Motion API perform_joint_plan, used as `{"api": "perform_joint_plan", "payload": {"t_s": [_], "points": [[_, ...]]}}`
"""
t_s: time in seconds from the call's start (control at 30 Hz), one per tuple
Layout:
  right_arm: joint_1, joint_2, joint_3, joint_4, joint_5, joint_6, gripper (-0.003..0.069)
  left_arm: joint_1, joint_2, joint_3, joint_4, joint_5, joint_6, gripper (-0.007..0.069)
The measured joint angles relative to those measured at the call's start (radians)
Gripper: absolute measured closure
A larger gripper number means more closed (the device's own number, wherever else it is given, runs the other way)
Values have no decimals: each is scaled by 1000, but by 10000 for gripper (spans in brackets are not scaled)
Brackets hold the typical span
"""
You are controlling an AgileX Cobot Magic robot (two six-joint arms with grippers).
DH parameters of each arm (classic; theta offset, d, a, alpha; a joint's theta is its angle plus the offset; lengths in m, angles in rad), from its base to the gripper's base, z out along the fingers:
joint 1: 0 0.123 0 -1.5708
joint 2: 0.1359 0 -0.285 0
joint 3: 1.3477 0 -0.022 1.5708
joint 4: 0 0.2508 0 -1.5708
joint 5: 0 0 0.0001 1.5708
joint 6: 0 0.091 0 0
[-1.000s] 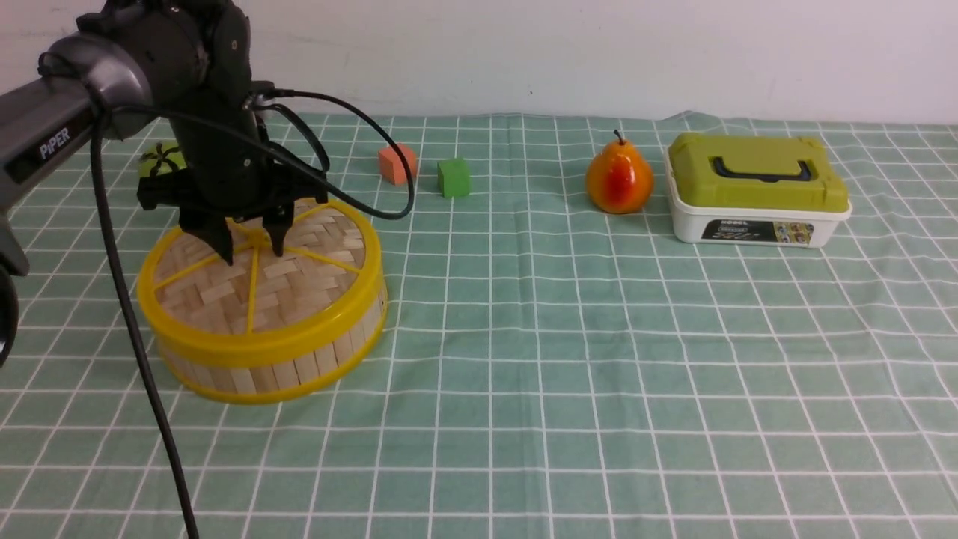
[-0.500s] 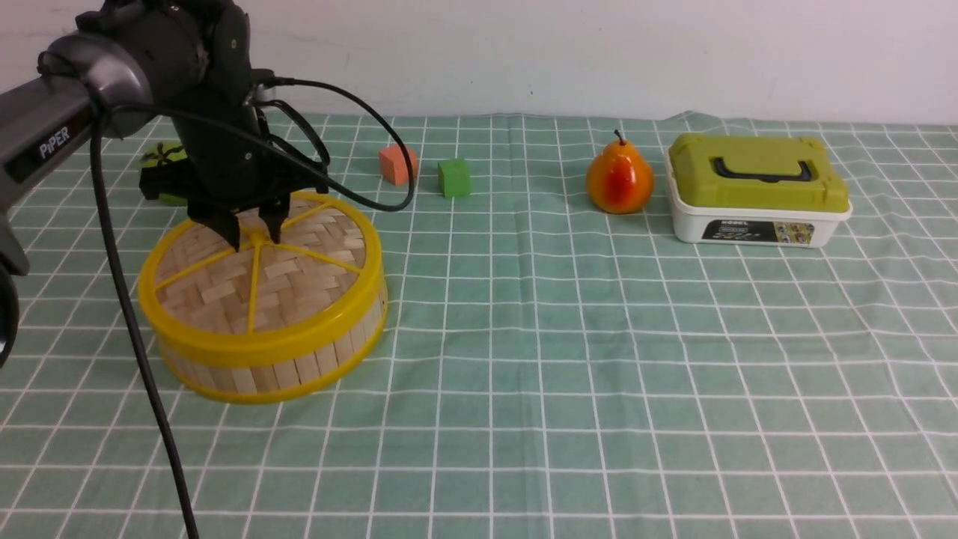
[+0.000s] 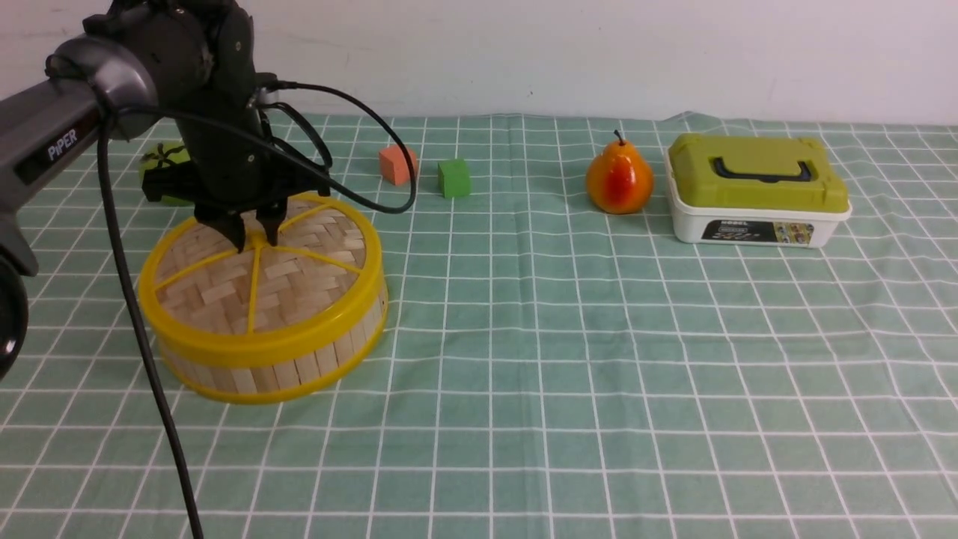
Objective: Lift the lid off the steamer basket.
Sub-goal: Use the left arm to lift the lid of the steamer
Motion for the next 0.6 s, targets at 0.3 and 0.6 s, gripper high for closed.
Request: {"api": "perform_joint_plan", "payload": {"t_s": [0.3,0.6], "points": [[0,0,0,0,0,0,417,0,2,-10,-4,20,0,474],[0,0,0,0,0,0,417,0,41,-129,-11,88,0,515]]}}
